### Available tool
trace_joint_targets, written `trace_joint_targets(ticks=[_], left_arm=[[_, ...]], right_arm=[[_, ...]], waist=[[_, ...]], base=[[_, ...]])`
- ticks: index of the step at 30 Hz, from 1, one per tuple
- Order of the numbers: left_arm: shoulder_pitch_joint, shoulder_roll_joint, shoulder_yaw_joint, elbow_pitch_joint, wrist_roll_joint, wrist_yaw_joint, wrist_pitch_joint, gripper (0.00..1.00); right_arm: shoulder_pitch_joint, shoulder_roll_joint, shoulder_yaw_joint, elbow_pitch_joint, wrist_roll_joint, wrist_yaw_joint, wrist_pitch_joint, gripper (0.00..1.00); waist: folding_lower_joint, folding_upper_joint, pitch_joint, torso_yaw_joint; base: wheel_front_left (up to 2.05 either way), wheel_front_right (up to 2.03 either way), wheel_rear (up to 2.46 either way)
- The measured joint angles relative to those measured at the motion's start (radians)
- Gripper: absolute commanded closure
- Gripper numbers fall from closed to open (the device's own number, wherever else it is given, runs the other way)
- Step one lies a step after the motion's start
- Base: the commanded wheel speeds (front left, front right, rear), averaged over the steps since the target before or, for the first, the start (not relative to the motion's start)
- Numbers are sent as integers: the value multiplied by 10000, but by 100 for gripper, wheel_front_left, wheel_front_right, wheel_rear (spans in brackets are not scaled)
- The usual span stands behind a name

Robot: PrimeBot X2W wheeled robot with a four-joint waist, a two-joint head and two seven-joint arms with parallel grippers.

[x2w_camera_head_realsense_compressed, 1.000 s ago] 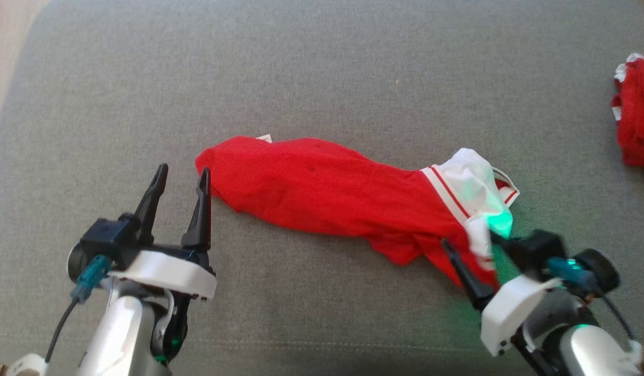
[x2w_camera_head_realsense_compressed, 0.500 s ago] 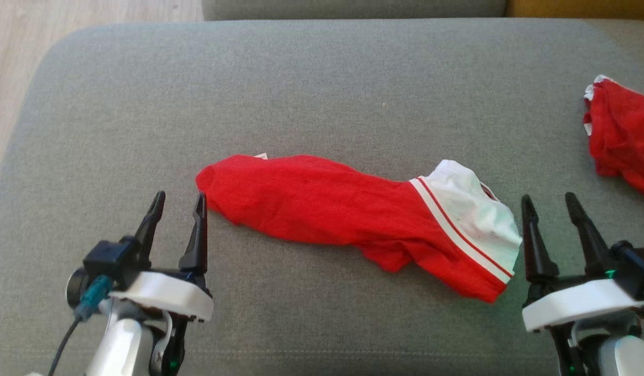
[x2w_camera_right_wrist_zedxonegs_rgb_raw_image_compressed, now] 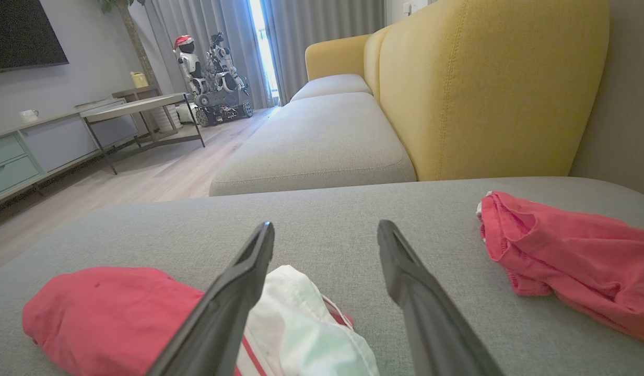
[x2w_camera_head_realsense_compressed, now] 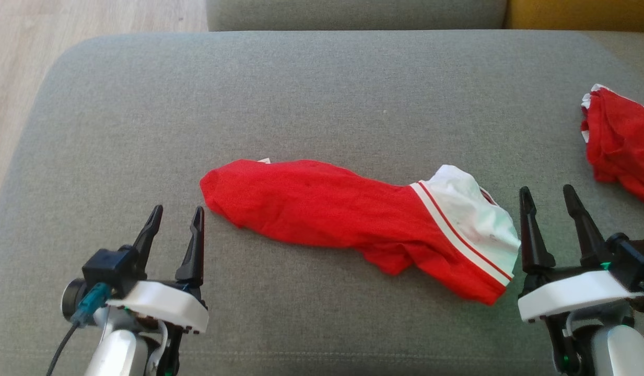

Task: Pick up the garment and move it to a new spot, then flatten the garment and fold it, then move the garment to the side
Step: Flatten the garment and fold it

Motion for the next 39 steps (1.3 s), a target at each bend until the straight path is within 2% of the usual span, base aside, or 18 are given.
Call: trace_joint_targets(ticks=[6,11,15,18,24,33,39], left_arm=[[-9,33,-79,-102,-63,23,77,0],[-436,140,-238,-56,-73,-332,391,0],[-1864,221,-453,382,-268,-652,1062,0],[-3057,244,-600,1118,-537,-863,1745,0],[-4873,288,-1049,3496,-1195,-1151,2801,0],[-6552,385,-2391,6289,-1960,-1177,3269,0],[-7379,387,-3058,7325,-2406,-1252,3760,0]], right_arm=[[0,0,21,6,-10,0,0,0],[-67,2,67,-19,-10,0,2,0],[-394,2,121,-123,-12,0,6,0],[-633,2,144,-201,-13,0,10,0],[-899,2,253,-259,-96,0,21,0],[-1290,2,355,-128,-92,0,-31,0],[-1301,2,351,40,-77,0,-73,0]], waist=[[0,0,58,-8],[0,0,301,17],[0,0,594,0],[0,0,863,-59],[0,0,1500,-256],[0,0,2271,-602],[0,0,2364,-665]], base=[[0,0,0],[0,0,0],[0,0,0],[0,0,0],[0,0,0],[0,0,0],[0,0,0]])
